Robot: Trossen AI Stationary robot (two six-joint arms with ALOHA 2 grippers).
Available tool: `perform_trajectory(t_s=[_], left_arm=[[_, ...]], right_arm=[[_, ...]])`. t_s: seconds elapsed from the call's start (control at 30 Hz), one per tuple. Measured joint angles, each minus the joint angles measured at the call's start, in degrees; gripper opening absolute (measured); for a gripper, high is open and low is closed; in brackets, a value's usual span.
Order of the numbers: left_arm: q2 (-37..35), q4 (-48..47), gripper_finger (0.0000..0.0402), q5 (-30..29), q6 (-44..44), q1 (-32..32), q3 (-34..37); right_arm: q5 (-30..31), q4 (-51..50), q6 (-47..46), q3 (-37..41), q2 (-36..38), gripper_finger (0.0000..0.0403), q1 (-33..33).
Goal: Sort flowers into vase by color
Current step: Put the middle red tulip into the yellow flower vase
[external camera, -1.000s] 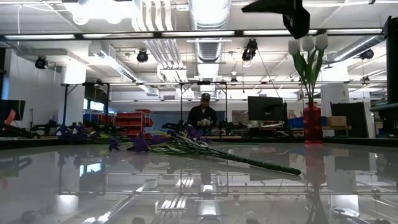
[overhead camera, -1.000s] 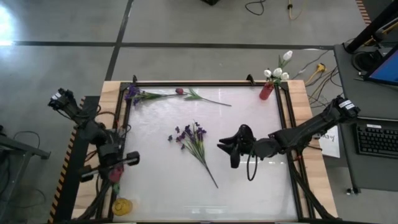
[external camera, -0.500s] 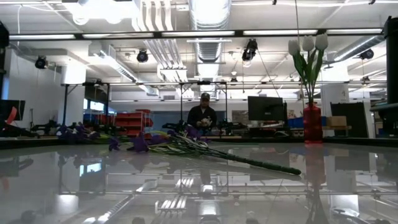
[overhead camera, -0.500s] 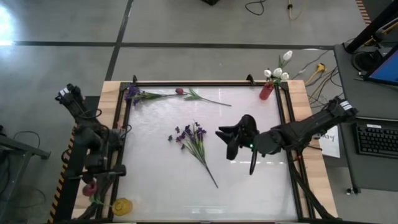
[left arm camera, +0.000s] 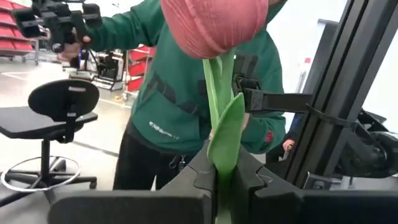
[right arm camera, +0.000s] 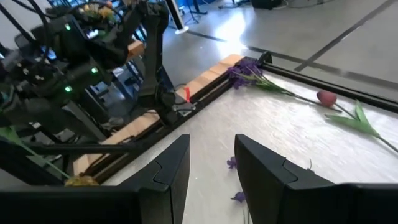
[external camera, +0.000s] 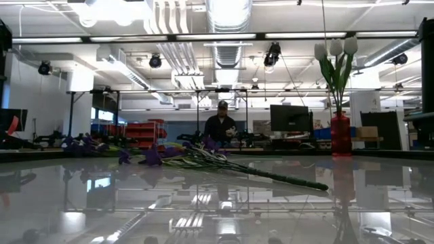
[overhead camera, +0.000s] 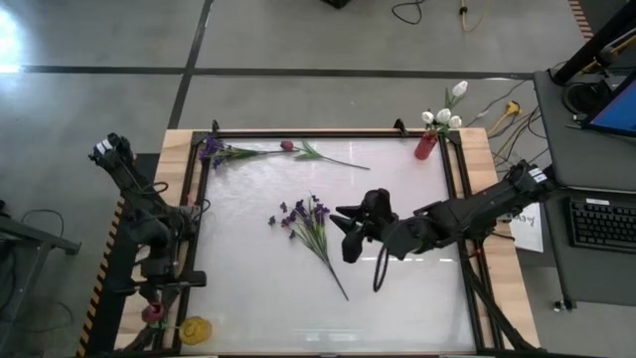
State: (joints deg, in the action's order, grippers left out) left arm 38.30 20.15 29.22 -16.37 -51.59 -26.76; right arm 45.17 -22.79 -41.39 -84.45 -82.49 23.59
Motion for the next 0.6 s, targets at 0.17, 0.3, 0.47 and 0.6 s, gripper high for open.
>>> perform_trajectory(t_s=[0.17, 0.3, 0.47, 0.6], left_arm=[[1.95, -1.11, 0.0000, -4.59, 0.66, -0.01, -0.15], [4.57, -1.43, 0.0007, -5.80, -1.03, 0.02, -0.15], [7.03, -1.54, 0.0040, -5.78, -4.65, 0.01, -0.22], [7.40, -3.73, 0.0078, -5.74, -6.81, -0.28, -0.26]], right_arm=[[-0.09, -0.13, -1.70, -0.72, -1.90, 0.0118, 0.00], [-0.10, -0.98, -3.62, -0.89, -2.51, 0.0118, 0.00], [-0.09, -0.99, -3.79, -0.89, -2.58, 0.0118, -0.31], [-0.09, -1.05, -3.75, -0.89, -2.38, 0.0118, -0.86]])
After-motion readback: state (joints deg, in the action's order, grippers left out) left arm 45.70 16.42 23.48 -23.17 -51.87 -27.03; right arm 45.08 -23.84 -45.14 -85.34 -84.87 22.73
